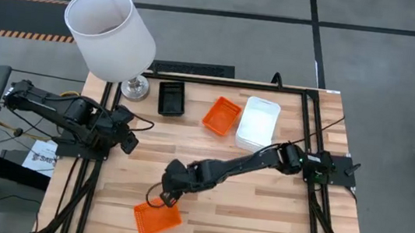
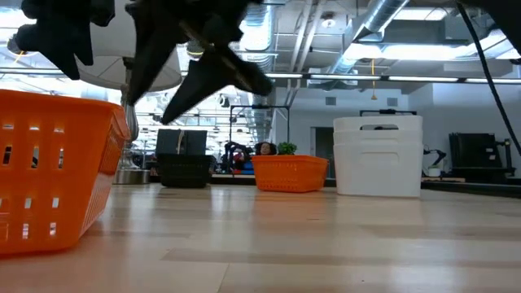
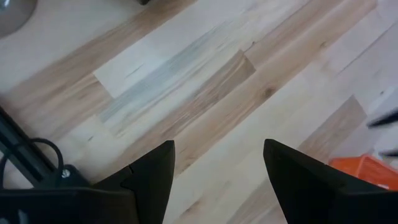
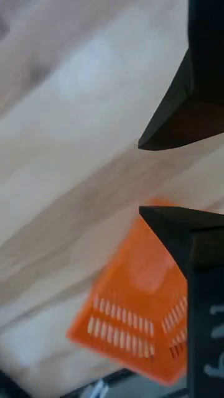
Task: Stack baskets by color
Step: Stack the orange basket on top of the stacked orange bin
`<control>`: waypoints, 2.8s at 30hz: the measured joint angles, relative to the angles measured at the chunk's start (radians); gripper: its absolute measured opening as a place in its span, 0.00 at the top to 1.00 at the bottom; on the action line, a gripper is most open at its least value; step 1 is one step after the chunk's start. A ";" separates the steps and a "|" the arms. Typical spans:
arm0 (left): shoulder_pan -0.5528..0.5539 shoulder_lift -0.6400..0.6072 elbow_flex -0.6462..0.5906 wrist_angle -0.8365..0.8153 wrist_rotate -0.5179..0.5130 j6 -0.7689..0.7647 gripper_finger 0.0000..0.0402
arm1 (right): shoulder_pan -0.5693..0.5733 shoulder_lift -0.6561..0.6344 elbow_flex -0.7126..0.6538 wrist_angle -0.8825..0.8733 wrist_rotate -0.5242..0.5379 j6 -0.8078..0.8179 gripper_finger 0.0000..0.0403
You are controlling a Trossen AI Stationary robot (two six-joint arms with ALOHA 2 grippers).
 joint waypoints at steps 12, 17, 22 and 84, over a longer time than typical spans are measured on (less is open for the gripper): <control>0.000 0.000 0.000 0.000 -0.001 -0.101 0.42 | 0.091 0.020 0.004 -0.001 0.060 0.089 0.56; 0.000 0.000 0.000 0.001 -0.001 -0.111 0.42 | 0.115 0.021 0.003 0.002 0.084 0.126 0.56; 0.000 0.001 0.000 0.001 -0.001 -0.115 0.42 | 0.133 0.021 -0.027 0.034 0.098 0.165 0.55; 0.000 0.000 0.000 0.000 -0.009 -0.072 0.42 | -0.013 0.017 0.021 -0.042 -0.002 -0.099 0.99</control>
